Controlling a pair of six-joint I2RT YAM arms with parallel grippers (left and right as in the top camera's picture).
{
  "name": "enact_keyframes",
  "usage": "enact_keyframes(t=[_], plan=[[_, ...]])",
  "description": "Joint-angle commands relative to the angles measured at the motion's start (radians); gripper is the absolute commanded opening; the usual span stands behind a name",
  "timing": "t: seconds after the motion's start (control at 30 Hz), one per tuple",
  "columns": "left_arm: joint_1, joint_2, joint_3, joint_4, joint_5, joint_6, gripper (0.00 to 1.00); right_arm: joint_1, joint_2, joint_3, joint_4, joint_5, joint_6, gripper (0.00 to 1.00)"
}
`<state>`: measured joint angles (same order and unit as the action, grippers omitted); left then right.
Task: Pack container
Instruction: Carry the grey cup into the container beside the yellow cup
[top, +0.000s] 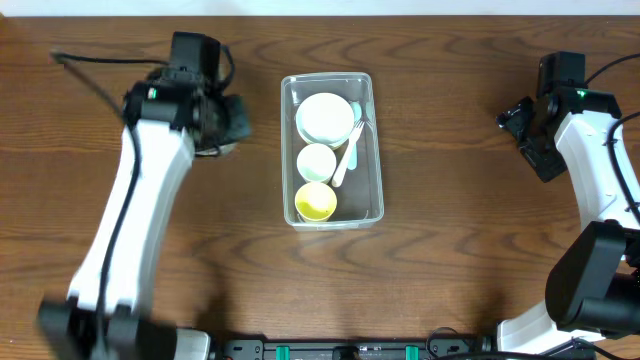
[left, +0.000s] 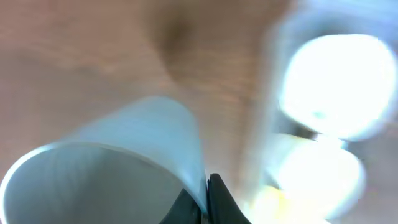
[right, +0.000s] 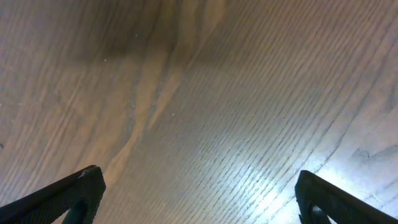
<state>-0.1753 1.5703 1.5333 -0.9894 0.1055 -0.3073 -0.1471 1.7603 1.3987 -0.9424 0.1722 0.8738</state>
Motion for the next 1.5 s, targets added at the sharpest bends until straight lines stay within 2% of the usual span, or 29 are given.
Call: enact_keyframes(t=[0.0,0.13,0.27,0.5,0.73,1.47], plan=[[-0.112,-0.12,0.018,0.024,0.13,0.054,0.06,-0.002,-0.002,-0.001,0.0,0.007,0.012,0.99],[-0.28,-0.183,0.018,0.053,0.13,0.134,0.06,-0.002,-0.002,-0.001,0.0,0.007,0.012,0.99],[-0.427,-0.161,0.015,0.052,0.093,0.203,0.06,-0.002,-0.002,-0.001,0.0,0.007,0.012,0.99],[-0.547,-0.024,0.013,0.044,0.077,0.222,0.06,-0.002,-0.002,-0.001,0.0,0.007,0.012,0.99],[-0.592,0.104,0.01,0.026,0.077,0.221,0.06,-0.002,-0.002,-0.001,0.0,0.007,0.012,0.99],[-0.594,0.366,0.007,0.033,0.077,0.22,0.06,-0.002,-0.002,-0.001,0.0,0.007,0.012,0.99]])
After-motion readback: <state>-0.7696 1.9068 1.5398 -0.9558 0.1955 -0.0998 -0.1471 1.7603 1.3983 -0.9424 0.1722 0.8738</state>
